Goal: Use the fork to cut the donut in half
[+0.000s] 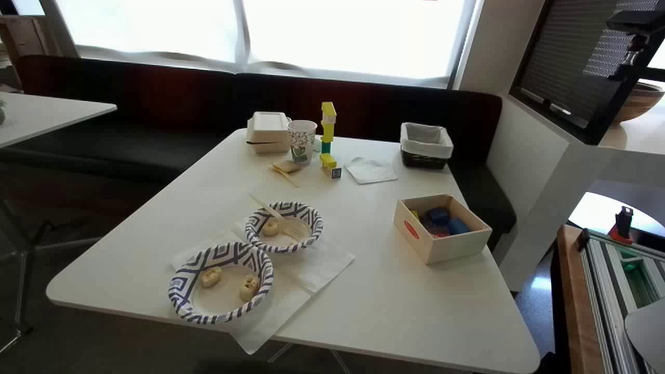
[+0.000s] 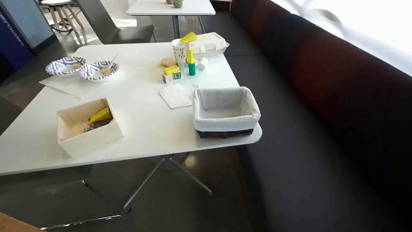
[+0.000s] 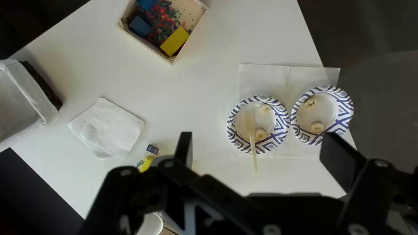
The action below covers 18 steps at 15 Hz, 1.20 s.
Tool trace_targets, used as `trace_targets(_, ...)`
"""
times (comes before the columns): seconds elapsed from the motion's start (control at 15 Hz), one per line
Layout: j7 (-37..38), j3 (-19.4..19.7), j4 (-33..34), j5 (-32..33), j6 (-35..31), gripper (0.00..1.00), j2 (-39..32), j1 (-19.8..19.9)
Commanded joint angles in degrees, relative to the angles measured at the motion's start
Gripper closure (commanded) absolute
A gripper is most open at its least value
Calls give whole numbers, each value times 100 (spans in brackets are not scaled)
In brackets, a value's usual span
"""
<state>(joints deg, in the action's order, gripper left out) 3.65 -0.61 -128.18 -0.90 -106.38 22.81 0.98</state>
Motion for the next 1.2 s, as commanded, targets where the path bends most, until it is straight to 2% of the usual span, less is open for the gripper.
trace_targets(0.0, 2, 11, 8, 4, 9, 0, -3, -11)
trace_targets(1.0, 1, 11, 9, 4, 9, 0, -3, -11)
trace_targets(1.13, -9, 15, 27, -79, -189, 0, -145, -38)
